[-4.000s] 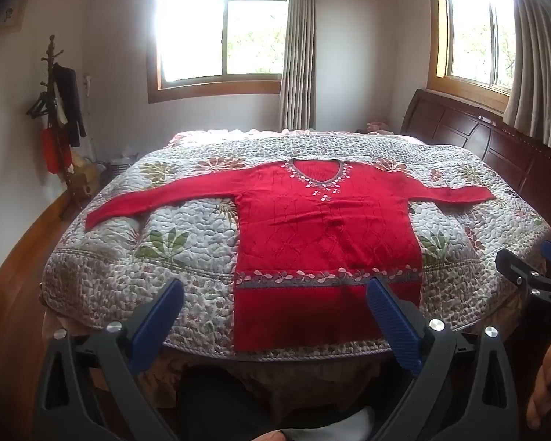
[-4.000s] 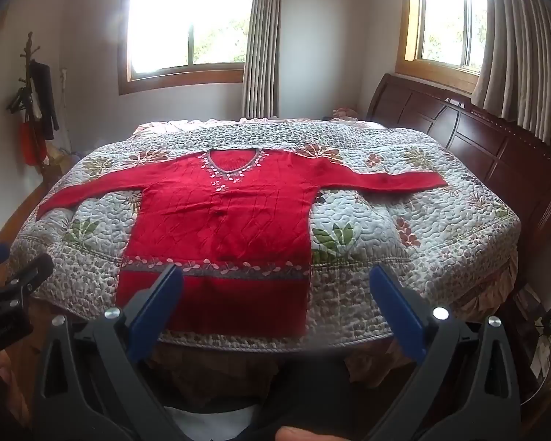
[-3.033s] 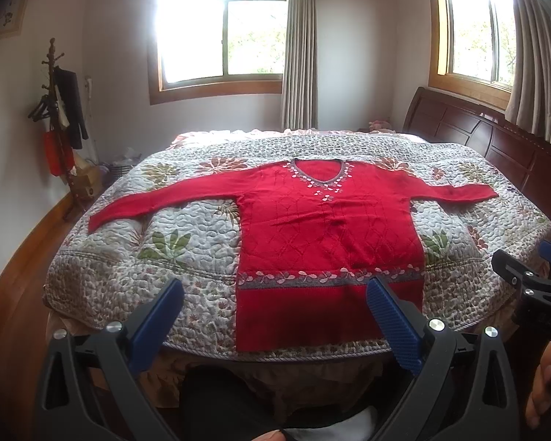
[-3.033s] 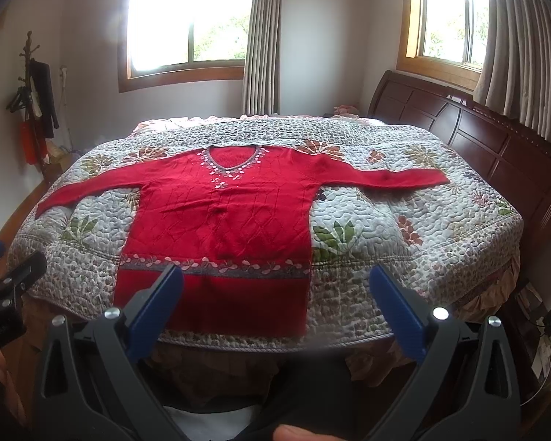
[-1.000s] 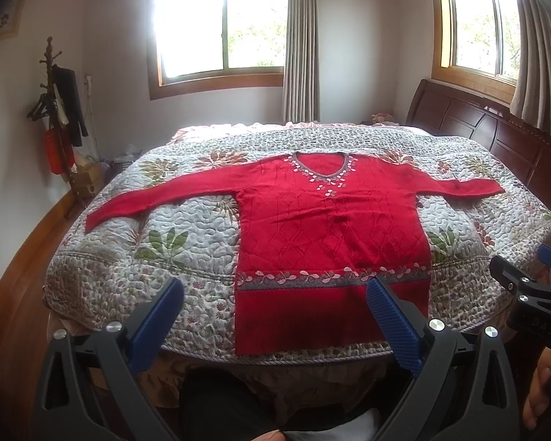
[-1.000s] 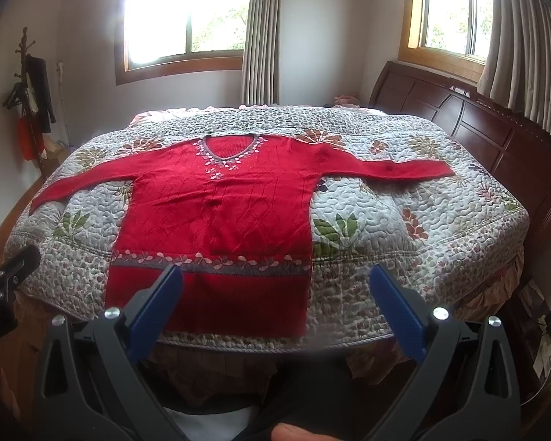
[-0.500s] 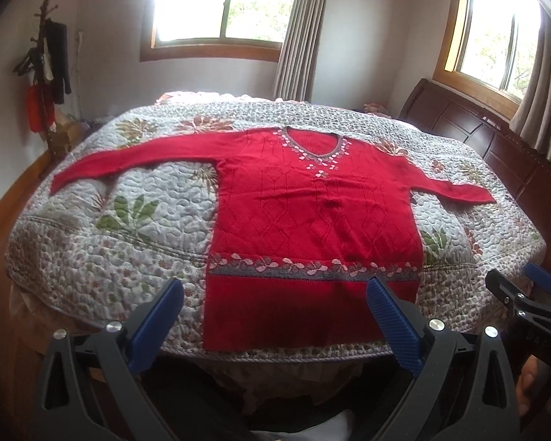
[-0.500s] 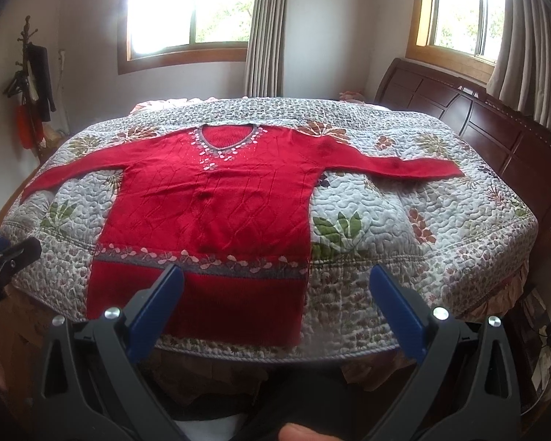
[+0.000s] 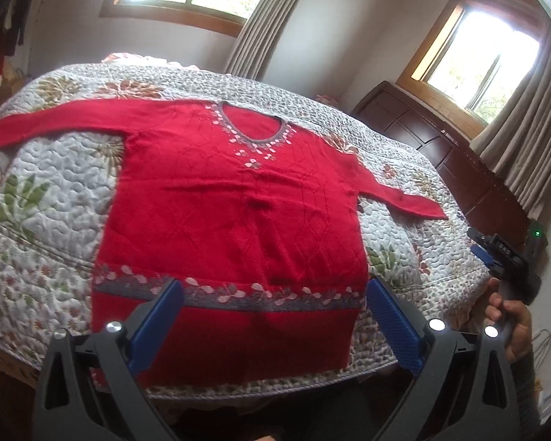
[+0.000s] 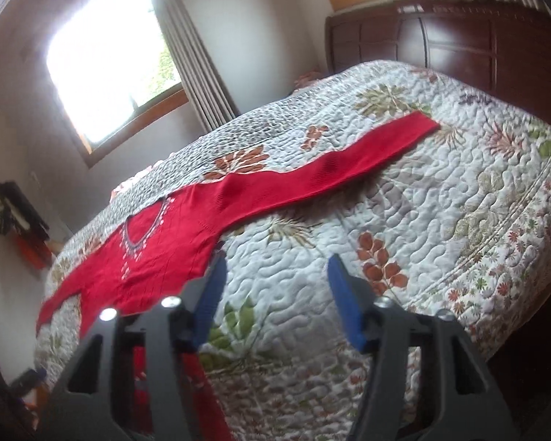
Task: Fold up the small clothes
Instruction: 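Grasp the cuff of one red sweater sleeve with the right tool, then lift the sleeve and fold it across the sweater chest with the right tool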
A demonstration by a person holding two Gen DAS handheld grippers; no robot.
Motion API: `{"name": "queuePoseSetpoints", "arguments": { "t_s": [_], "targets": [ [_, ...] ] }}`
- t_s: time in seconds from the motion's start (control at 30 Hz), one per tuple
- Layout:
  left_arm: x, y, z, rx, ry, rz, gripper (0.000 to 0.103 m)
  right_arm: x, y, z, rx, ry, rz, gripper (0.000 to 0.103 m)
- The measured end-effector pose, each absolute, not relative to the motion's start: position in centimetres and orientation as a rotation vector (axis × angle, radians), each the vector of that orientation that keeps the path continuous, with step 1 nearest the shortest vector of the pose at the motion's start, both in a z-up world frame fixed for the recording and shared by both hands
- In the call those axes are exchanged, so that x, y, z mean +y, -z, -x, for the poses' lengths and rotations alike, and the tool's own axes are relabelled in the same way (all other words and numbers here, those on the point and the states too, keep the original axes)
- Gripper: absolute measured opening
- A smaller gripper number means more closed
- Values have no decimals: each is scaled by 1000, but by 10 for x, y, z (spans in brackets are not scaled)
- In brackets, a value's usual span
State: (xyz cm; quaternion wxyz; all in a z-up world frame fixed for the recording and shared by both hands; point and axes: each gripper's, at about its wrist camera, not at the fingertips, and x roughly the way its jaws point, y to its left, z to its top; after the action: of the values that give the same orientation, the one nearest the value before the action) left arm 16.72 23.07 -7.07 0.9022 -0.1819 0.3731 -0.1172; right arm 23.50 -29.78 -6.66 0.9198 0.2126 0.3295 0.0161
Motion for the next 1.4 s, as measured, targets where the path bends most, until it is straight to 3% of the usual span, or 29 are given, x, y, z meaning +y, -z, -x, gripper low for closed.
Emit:
{"name": "queuePoseSetpoints", "arguments": {
  "t_s": [0.03, 0.13, 0.53, 0.7, 1.03, 1.07, 1.13, 1.2, 1.4],
  "targets": [
    [226, 70, -170, 755, 239, 352, 99, -321, 71, -249, 684, -39, -510, 40],
    [212, 70, -178, 727, 236, 295, 99, -384, 81, -291, 683, -28, -674, 36],
    [194, 94, -219, 807, 227, 269, 99, -547, 139, -412, 667, 204, -1071, 33],
    [192, 106, -230, 836, 218, 266, 99, -559, 150, -435, 716, 292, -1040, 28],
    [202, 120, -238, 859, 195, 287, 99, -555, 150, -460, 709, 315, -994, 27],
    [204, 120, -239, 859, 194, 290, 99, -555, 149, -461, 713, 316, -985, 26],
    [208, 120, -239, 856, 189, 294, 99, -553, 149, -465, 722, 308, -977, 11],
    [213, 120, -240, 853, 184, 301, 99, -551, 147, -469, 722, 305, -964, 6],
    [226, 122, -239, 858, 176, 332, 99, -528, 119, -480, 691, 272, -882, 5]
  ]
}}
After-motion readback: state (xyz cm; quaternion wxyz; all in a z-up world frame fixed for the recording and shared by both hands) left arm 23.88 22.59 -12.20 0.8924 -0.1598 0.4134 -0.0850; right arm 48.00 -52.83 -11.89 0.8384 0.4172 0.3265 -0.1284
